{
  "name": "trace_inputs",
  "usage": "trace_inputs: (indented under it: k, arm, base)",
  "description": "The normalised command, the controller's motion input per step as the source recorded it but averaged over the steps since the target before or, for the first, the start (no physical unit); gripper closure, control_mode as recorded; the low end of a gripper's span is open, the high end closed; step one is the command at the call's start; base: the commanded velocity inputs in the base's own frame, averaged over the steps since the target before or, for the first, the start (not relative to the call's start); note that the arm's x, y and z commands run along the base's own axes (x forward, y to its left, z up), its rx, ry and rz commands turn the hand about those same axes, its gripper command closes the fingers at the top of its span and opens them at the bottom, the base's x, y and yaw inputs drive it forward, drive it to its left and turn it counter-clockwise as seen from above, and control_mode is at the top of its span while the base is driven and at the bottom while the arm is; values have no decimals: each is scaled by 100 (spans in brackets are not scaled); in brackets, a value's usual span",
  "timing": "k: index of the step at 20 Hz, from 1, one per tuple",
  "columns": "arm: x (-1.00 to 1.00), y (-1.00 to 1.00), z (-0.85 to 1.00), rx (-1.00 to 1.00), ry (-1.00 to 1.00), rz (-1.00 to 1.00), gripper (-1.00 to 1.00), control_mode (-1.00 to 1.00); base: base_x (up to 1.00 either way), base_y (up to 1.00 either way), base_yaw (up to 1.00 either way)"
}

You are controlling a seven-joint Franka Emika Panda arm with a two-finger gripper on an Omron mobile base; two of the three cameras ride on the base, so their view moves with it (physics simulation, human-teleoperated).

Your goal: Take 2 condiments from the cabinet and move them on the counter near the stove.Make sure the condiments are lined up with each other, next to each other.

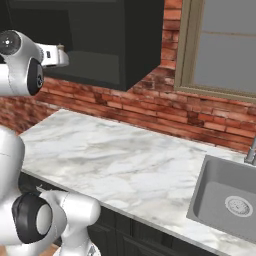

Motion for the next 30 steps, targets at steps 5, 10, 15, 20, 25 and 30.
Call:
trace_inputs:
  k: [5, 10, 15, 20, 25, 30]
  arm:
    - [50, 17, 0, 1, 0, 4, -100, -100]
    - [33, 9, 0, 1, 1, 3, -100, -100]
    - [21, 3, -6, 0, 5, 0, -100, -100]
    - [24, 7, -13, 0, 3, 0, -100, -100]
    - [26, 9, -4, 0, 3, 0, -100, -100]
    - [28, 13, -1, 0, 5, 0, -100, -100]
  base:
    - [0, 0, 0]
    - [0, 0, 0]
    - [0, 0, 0]
    - [0, 0, 0]
    - [0, 0, 0]
    - [0, 0, 0]
